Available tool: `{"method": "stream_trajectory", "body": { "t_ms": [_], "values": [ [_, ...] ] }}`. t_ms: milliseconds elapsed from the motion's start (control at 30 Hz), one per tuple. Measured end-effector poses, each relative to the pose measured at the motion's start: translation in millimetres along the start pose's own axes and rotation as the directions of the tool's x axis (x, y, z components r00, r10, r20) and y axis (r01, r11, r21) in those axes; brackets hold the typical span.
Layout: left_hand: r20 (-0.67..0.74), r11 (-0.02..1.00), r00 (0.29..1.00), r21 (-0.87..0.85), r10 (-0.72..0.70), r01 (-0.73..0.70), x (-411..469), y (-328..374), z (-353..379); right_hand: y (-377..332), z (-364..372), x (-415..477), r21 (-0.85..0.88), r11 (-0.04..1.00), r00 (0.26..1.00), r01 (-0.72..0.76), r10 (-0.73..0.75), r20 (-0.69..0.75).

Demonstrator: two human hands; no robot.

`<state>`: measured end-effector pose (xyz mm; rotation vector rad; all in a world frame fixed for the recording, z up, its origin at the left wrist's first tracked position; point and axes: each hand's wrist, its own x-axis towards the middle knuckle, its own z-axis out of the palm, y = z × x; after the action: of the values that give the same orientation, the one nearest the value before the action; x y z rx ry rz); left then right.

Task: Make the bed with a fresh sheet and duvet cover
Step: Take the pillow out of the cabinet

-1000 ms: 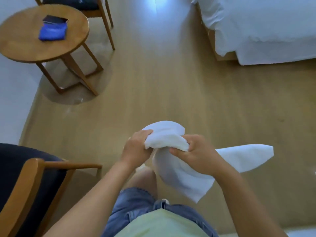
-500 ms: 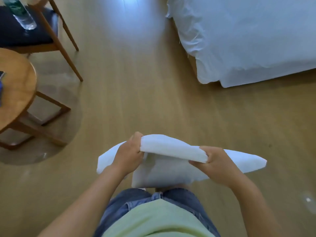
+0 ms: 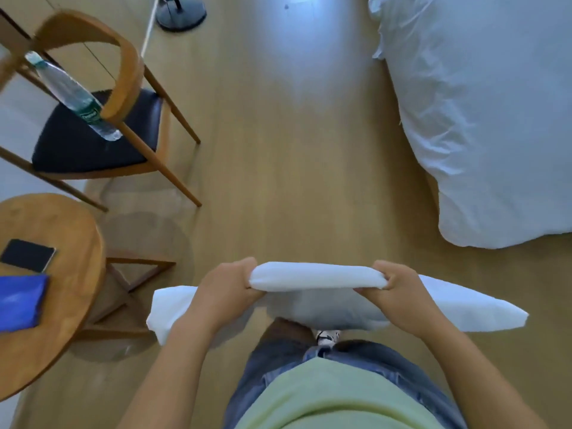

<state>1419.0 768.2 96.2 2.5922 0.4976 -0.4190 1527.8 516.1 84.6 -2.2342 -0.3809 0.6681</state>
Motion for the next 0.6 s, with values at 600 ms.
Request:
{"method": "stream_trajectory", "body": {
  "t_ms": [600],
  "values": [
    [-0.043,0.946,0.999,-0.323,0.019,-0.032,532,31,-223,-146,-173,528,0.049,0.999,0.969,0.006,0.006,-0.246]
  ]
}}
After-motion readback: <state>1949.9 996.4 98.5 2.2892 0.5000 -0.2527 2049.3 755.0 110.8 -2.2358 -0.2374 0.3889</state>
